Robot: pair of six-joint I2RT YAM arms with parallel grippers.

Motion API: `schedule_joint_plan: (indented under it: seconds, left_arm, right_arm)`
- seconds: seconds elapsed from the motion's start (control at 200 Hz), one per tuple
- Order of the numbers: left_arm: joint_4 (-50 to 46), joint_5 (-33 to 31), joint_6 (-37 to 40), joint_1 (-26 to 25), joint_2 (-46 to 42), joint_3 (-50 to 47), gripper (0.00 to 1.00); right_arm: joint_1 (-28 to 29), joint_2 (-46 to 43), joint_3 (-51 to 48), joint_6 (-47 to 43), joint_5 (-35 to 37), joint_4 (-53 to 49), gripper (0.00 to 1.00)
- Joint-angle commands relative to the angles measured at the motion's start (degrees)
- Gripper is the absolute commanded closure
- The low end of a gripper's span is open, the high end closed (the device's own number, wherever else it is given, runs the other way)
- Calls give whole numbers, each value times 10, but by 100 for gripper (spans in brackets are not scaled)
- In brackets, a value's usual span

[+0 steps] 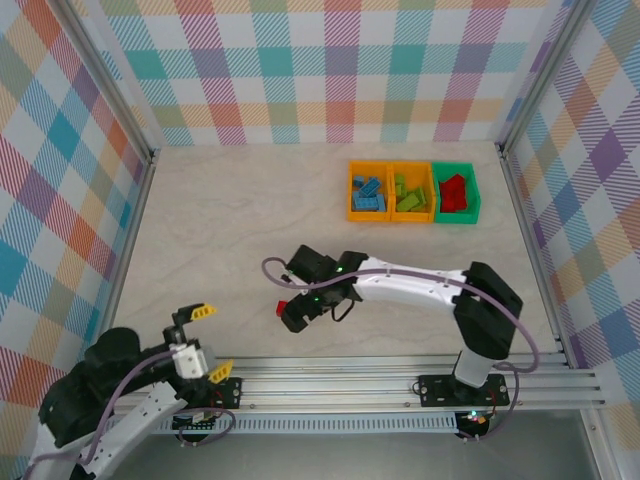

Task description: Sort the legos into containers by color

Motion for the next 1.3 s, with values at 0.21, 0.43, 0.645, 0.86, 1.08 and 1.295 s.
schedule_joint_plan:
  seconds: [0.21, 0.43, 0.645, 0.86, 1.08, 1.295]
  left_arm:
    - [-81, 27, 36, -1, 35, 4, 0]
    - [-86, 28, 35, 0, 40, -2, 0]
    - [-60, 33, 33, 0, 39, -12, 0]
    - [178, 88, -87, 1, 65, -98, 0]
    - [286, 122, -79, 0, 186, -112, 0]
    - [485, 117, -184, -1, 303, -131, 0]
  right_arm:
    - [17, 141, 102, -98, 44, 24, 19]
    - [17, 186, 134, -101, 41, 19, 44]
    - [17, 158, 115, -96, 49, 28, 61]
    - [-7, 67, 56, -53, 36, 84, 68]
    - [-90, -85, -31, 17, 54, 105, 75]
    - [-245, -260, -126, 80, 23, 130, 74]
